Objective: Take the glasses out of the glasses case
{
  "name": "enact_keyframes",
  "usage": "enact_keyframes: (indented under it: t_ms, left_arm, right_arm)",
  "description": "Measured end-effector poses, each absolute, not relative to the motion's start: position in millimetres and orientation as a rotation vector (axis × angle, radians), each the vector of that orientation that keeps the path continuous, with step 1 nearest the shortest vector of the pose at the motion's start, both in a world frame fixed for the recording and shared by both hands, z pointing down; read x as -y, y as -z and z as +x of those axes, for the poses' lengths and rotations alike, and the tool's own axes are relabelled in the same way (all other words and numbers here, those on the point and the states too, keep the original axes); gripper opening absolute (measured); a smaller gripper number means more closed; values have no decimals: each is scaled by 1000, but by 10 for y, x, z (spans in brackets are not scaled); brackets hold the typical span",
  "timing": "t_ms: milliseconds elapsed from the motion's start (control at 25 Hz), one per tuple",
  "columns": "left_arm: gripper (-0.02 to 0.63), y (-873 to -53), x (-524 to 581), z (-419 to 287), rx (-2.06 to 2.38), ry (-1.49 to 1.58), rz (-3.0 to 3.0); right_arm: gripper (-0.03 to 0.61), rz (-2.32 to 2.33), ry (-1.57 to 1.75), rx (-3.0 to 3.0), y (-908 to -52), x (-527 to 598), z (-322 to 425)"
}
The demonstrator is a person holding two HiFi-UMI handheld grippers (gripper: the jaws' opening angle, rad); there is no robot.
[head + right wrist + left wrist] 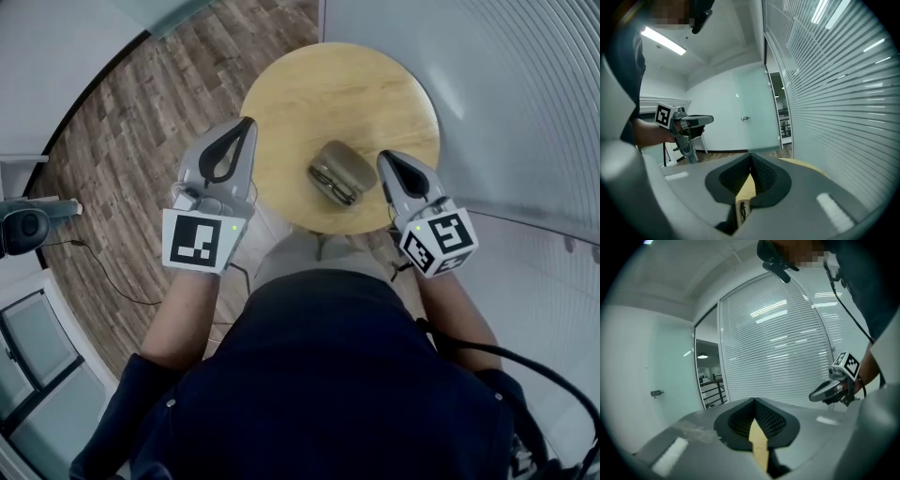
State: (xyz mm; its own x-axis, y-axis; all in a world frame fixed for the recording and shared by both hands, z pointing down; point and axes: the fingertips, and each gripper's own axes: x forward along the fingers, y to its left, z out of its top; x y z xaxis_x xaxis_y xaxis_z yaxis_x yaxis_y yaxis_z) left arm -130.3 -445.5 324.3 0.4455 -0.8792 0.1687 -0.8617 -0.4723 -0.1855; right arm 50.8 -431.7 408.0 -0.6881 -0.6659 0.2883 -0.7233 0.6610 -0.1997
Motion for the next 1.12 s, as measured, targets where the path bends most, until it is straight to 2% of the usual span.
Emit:
enact_keyframes:
  t_ms: [480, 680, 1120]
  left_arm:
    - [3, -4232, 4555, -1056, -1492, 444, -2742]
    - [3, -4516, 4535, -1071, -1462, 451, -2775]
    - [3, -5263, 4616, -1187, -1535, 461, -2834]
  right_arm:
    - [13, 1005, -529, 2628, -4993, 4272, 374]
    - [58, 944, -607, 2595, -5394, 4128, 254]
    - [72, 881, -680, 2513, -6186, 4089, 145]
